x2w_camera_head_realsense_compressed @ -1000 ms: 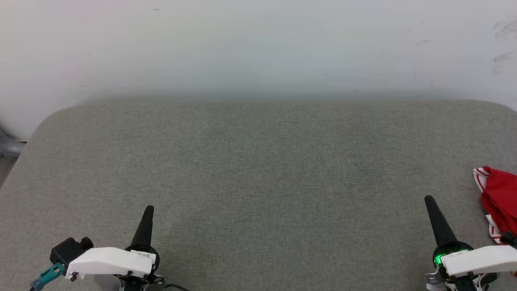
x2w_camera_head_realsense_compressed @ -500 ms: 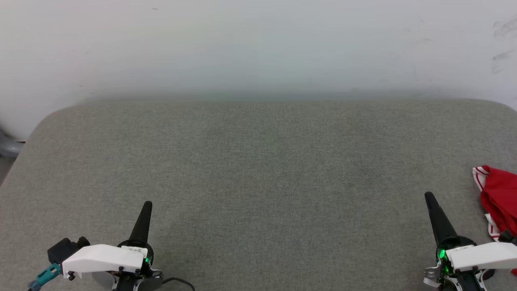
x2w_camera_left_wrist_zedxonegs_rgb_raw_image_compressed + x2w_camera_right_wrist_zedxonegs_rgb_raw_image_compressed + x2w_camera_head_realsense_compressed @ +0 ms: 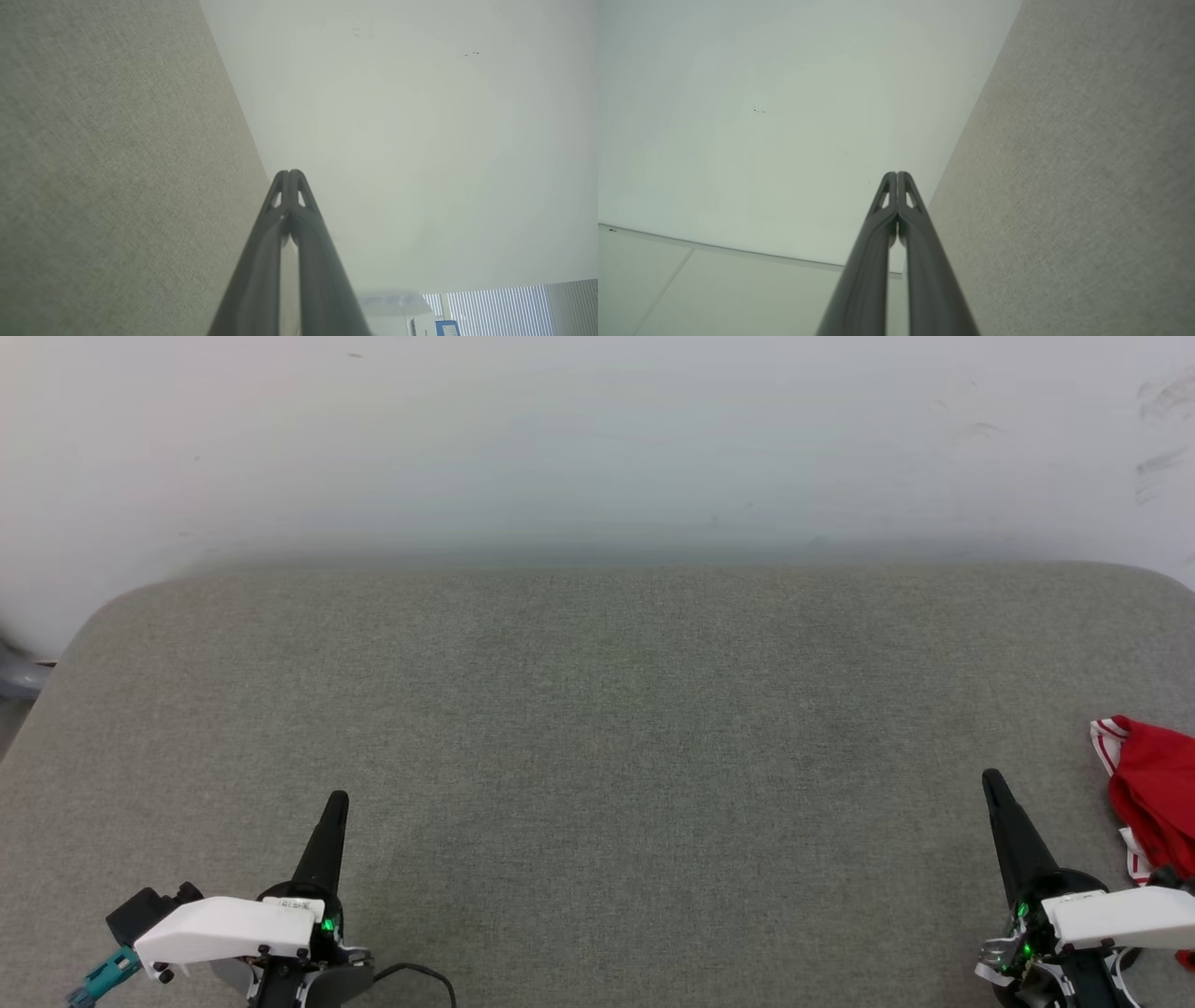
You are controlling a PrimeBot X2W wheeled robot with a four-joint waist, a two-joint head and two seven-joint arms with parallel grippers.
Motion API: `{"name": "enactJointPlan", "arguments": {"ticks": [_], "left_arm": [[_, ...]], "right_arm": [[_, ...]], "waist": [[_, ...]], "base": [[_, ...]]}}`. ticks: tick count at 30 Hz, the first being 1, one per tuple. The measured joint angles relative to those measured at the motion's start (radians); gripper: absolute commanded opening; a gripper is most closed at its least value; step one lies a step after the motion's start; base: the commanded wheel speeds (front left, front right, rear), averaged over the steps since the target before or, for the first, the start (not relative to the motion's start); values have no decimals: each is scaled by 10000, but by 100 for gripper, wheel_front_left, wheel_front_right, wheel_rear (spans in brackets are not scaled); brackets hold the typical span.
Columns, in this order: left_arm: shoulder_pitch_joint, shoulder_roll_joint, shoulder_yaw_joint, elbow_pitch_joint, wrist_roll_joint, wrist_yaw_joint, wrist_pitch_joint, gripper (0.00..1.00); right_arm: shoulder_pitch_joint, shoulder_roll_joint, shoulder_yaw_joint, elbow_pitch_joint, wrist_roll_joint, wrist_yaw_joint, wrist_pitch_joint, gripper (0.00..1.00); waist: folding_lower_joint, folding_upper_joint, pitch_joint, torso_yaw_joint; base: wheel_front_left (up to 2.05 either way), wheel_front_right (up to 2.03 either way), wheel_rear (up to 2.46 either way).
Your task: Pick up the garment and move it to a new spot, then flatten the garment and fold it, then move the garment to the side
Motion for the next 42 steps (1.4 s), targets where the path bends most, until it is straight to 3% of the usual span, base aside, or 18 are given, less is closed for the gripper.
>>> {"name": "enactJointPlan", "arguments": {"ticks": [30, 42], "left_arm": [[-225, -174, 422, 115, -1988, -184, 545, 0], [-237, -178, 424, 117, -2010, -186, 545, 0]], "right_arm": [[-441, 2, -40, 564, 2052, 0, 102, 0], [-468, 4, -48, 568, 2079, 0, 104, 0]], "waist": [[0, 0, 50, -67], [0, 0, 50, -67]], "base": [[0, 0, 0], [0, 0, 0]]}}
